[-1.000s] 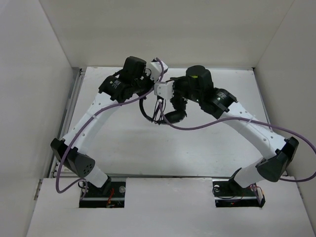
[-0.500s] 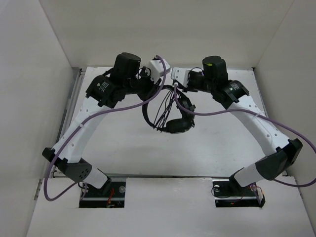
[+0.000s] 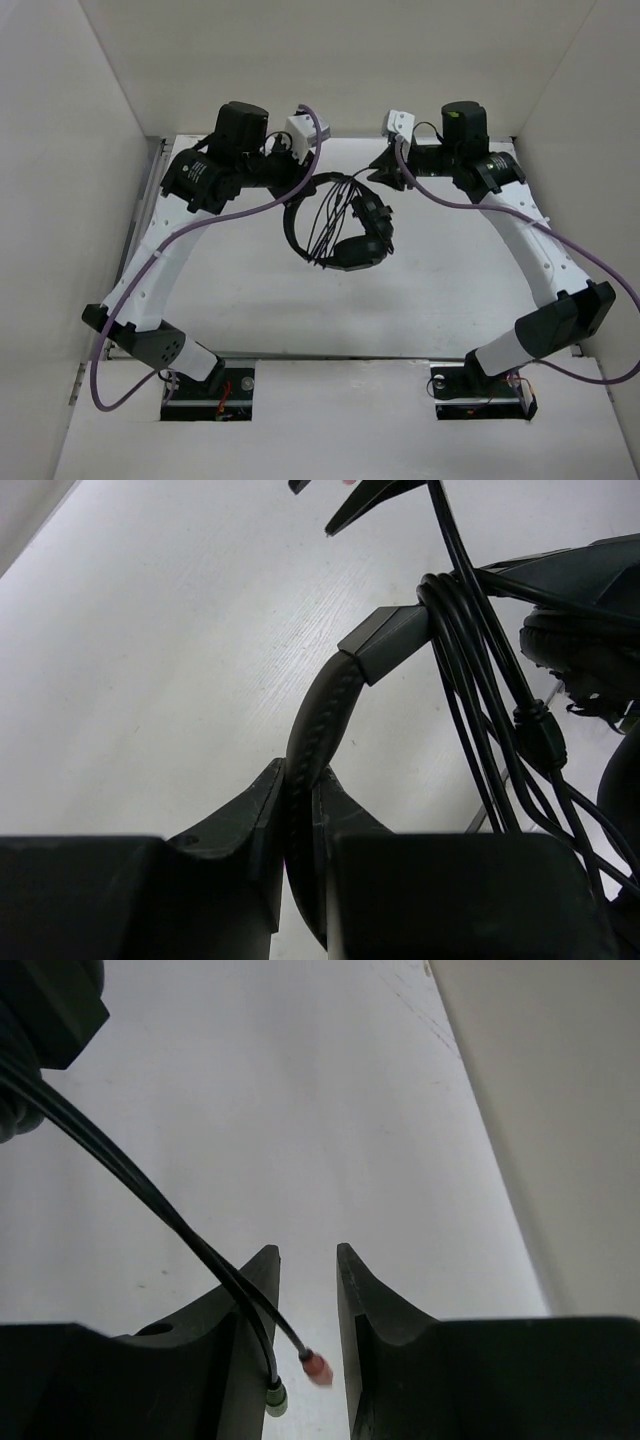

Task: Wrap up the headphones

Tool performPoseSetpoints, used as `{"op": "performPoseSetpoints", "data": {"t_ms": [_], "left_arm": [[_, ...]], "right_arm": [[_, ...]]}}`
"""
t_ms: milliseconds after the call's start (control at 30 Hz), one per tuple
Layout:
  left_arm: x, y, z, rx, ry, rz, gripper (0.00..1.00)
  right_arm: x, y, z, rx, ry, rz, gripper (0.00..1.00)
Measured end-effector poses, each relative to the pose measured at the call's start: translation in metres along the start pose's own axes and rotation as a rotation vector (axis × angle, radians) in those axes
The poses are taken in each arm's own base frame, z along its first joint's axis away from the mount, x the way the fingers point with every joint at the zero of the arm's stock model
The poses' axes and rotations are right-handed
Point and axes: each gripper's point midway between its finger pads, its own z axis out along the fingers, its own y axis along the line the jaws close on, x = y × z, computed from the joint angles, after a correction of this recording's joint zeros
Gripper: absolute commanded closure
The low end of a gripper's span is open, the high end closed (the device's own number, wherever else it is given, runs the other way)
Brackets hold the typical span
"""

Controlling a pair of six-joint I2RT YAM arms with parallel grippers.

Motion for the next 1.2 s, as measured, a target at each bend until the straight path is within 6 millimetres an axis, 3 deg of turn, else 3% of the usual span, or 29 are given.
{"op": "performPoseSetpoints", "data": {"t_ms": [367,600,867,1200], "left_arm": [[0.001,0.006,0.006,0.043,0.000,-0.124,1.00],[0.001,0.026,0.017,0.017,-0.038,-0.156,1.00],[0.028,0.055,0.056,-0.016,-0.010,-0.221,1.00],[0.115,0.098,0.133,-0.135,0.119,-0.306,1.00]], "right_arm": [[0.031,0.028,-0.006,-0.133,-0.073,0.268,0.62],[0.057,0.004,-0.041,0.008,-0.083,0.364,0.61],[0.064,0.004,-0.061,0.085,-0.146,0.410,0.61],[0.073,0.000,-0.067,0.208,-0.170,0.439,0.61]]}}
